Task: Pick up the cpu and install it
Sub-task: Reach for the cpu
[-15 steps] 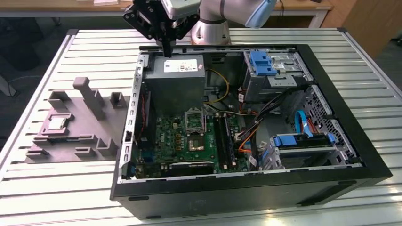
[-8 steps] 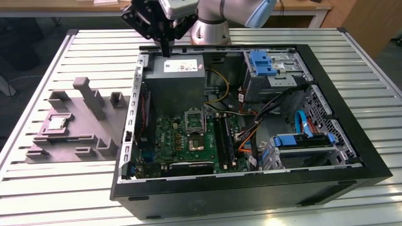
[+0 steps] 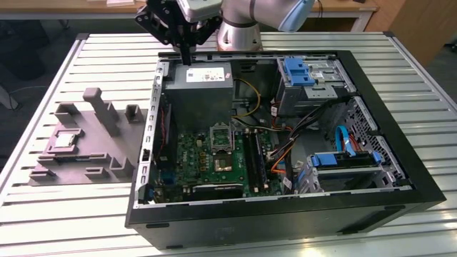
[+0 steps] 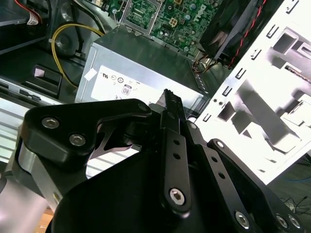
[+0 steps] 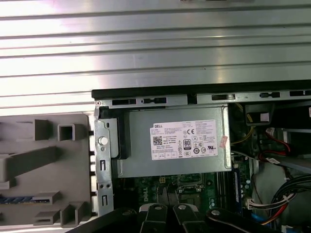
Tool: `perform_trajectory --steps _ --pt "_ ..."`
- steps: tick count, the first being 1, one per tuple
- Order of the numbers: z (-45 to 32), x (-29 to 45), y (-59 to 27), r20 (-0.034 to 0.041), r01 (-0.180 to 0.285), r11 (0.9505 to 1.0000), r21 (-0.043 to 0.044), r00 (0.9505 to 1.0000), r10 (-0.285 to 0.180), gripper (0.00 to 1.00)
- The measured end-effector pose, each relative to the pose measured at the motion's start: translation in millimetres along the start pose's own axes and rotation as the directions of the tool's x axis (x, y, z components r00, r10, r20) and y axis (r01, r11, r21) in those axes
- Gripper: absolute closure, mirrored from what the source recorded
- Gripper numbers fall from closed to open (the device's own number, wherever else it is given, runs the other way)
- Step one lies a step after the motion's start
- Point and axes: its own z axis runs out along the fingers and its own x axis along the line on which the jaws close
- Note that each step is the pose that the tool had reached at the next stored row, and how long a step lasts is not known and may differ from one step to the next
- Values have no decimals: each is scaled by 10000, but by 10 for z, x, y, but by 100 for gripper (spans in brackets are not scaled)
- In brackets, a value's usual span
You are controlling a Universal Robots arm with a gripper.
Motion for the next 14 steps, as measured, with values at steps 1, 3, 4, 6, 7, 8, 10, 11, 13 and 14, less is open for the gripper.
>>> perform_trajectory --steps 1,3,4,6,7,8,10,11,13,14 --pt "0 4 0 0 0 10000 0 10000 0 89" --pt "0 12 -1 0 0 10000 -1 10000 0 89" --pt "0 16 -1 0 0 10000 0 10000 0 89" --pt "0 23 -2 0 0 10000 0 10000 0 89" --pt "0 26 -2 0 0 10000 1 10000 0 89" --pt "0 29 -2 0 1 10000 1 10000 -1 89" --pt "0 35 -3 0 0 10000 0 10000 0 89" --pt "0 38 -3 0 0 10000 0 10000 0 89" --pt "0 45 -3 0 0 10000 0 10000 0 89" --pt "0 48 -4 0 0 10000 0 10000 0 89"
